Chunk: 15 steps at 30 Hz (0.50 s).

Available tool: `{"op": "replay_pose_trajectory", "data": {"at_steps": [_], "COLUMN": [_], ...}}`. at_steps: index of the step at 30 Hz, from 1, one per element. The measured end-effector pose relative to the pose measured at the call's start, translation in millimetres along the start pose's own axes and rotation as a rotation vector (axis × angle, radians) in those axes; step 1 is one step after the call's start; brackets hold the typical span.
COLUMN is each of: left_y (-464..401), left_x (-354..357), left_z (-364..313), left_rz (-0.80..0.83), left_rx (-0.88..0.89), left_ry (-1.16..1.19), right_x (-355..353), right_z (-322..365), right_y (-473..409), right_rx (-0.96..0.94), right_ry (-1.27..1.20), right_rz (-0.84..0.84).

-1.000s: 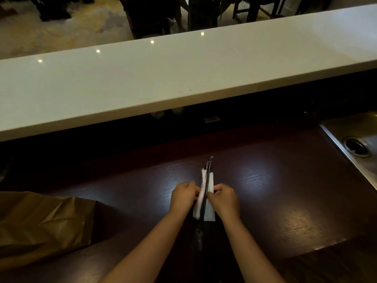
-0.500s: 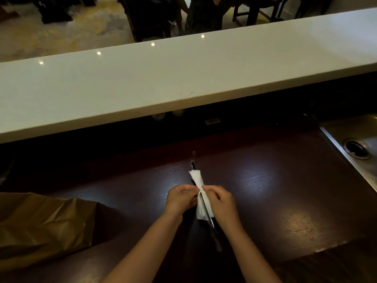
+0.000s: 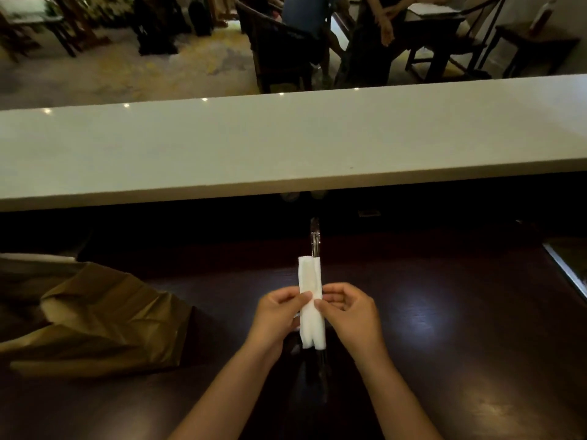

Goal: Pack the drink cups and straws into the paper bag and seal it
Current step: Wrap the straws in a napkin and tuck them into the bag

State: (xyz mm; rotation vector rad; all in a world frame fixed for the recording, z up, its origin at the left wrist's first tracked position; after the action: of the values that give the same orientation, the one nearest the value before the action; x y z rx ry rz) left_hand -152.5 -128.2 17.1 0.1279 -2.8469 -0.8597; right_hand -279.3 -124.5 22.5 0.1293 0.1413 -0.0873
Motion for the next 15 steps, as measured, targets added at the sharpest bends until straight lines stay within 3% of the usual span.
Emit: {"op": "replay_pose_trajectory", "data": {"at_steps": [7,15], "left_y": [28.6,89.1], "left_x": [-52.5,-96.7], "left_z": [-30.7,-96.1], "left_rz": [-0.083,-0.027], "left_rx": [0.171,0.358], "left_ry": [-0.069,-0.141], "right_x": [42.5,75.8], "right_z": [49.8,119.0], "right_y": [12.4,23.3], "right_rx": [-0.058,-0.204], "right_ry": [-0.102,-0.205], "right_rz": [0.242,0.503]}}
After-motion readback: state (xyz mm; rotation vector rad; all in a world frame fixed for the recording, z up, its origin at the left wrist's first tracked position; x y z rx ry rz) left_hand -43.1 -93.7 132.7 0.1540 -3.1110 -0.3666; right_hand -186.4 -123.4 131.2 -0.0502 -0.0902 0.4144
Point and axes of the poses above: each hand's wrist, its own y-axis away from the middle knuckle, its own x-axis out of the palm, z = x × y, the point moved 2 cm from there along -y, towards the middle knuckle, and after that the axes turned 5 degrees about -x, right-handed, at the moved point
